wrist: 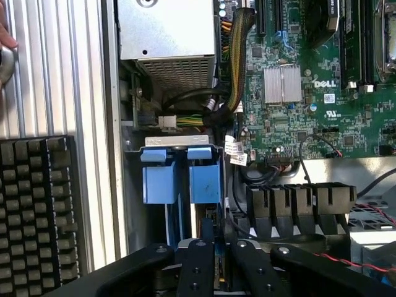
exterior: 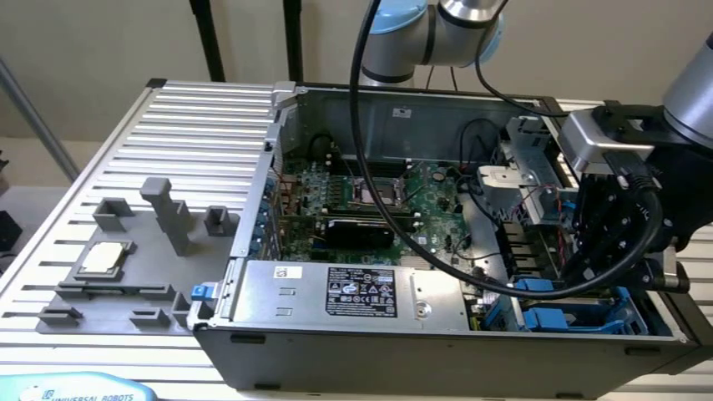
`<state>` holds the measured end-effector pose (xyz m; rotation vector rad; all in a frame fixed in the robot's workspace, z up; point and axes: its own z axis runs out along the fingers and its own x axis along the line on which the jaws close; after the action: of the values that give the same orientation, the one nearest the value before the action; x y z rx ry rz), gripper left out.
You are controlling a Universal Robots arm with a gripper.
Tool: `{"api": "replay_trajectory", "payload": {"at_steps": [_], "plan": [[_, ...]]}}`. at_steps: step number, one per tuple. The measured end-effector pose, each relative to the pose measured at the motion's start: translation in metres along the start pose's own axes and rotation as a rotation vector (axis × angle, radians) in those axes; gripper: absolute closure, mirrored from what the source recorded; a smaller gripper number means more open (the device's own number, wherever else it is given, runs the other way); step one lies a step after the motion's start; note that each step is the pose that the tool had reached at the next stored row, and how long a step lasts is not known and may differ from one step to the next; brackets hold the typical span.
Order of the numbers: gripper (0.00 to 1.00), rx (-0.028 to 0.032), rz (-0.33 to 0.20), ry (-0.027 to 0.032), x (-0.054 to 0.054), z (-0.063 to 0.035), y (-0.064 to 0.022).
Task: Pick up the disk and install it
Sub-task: 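Insert the second disk wire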
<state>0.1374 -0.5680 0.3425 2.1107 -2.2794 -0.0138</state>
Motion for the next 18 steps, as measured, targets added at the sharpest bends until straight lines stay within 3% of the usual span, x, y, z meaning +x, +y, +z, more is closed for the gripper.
{"api": "replay_trajectory", "payload": {"at_steps": [18], "plan": [[0.84,0.0,-0.003,0.0002,-0.0022,-0.0006,0.0002]]}}
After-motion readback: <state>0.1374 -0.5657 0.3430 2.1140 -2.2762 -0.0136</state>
